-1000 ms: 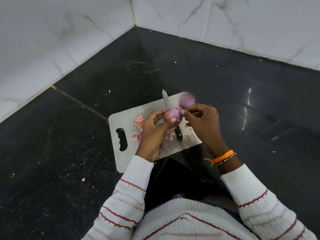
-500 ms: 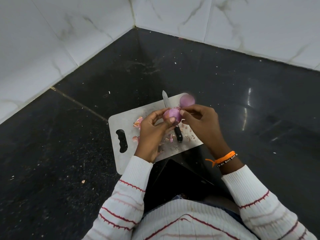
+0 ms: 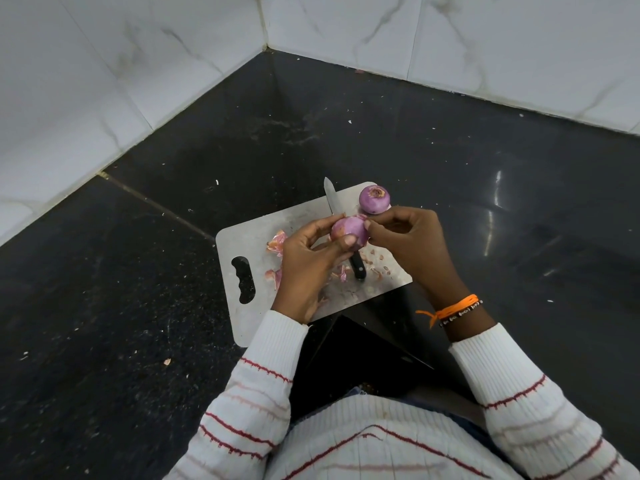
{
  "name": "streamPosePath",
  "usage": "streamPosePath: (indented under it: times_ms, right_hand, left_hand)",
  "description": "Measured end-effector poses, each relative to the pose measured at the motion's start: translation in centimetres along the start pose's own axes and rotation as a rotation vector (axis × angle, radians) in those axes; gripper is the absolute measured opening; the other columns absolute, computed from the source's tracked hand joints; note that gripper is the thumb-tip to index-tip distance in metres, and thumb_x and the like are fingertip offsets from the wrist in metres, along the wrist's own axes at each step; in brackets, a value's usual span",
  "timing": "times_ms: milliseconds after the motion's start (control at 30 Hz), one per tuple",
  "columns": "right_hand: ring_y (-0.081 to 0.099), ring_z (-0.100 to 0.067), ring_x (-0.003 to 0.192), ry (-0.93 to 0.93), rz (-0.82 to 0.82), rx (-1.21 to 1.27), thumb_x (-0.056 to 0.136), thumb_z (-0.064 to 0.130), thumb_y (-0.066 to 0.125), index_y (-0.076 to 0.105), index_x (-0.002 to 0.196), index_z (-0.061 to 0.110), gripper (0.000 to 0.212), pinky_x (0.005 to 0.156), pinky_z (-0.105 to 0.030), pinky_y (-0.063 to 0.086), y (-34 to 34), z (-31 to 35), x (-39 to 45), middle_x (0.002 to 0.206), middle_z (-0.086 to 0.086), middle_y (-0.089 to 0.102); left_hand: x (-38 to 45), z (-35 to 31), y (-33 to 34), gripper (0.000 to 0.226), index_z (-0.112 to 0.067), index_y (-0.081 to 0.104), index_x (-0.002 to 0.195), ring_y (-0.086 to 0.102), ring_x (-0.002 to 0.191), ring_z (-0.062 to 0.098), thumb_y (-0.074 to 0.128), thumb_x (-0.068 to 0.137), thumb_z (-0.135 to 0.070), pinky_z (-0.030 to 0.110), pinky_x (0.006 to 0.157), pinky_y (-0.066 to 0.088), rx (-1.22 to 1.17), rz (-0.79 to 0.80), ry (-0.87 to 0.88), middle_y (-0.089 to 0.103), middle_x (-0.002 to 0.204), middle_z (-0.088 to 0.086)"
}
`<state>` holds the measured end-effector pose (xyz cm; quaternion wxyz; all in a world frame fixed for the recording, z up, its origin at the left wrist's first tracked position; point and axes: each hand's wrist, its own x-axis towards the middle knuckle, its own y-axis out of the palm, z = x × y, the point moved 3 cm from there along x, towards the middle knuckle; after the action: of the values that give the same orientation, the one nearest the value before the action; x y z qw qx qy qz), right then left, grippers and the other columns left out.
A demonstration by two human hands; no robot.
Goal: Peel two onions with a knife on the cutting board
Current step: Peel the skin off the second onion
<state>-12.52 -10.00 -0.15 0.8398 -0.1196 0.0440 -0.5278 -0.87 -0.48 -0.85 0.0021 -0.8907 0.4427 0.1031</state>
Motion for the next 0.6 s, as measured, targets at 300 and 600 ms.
streamPosePath:
  times_ms: [300,600]
  right_hand:
    - [0.069,-0.024,0.072,-0.063,0.012,-0.037,0.078,0.004,0.068,0.073,0.082,0.01,0.01,0.074,-0.039,0.058,0.14,-0.35,0.23,0.076,-0.01,0.071]
    - [0.061,-0.021,0.069,0.145,0.076,0.14,0.098,0.023,0.042,0.058,0.085,0.005,0.027,0.068,-0.041,0.055,0.83,-0.81,-0.04,0.081,-0.009,0.06]
  left_hand:
    - [0.18,0.4,-0.62,0.037,-0.013,0.067,0.113,0.064,0.107,0.017,0.075,0.077,-0.01,0.04,0.089,0.055,0.042,0.005,-0.01,0.069,0.11,0.0]
    - [0.2,0.55,-0.55,0.034,-0.013,0.066,0.111,0.064,0.107,0.018,0.074,0.078,-0.008,0.041,0.091,0.054,0.006,0.018,-0.032,0.066,0.11,-0.002]
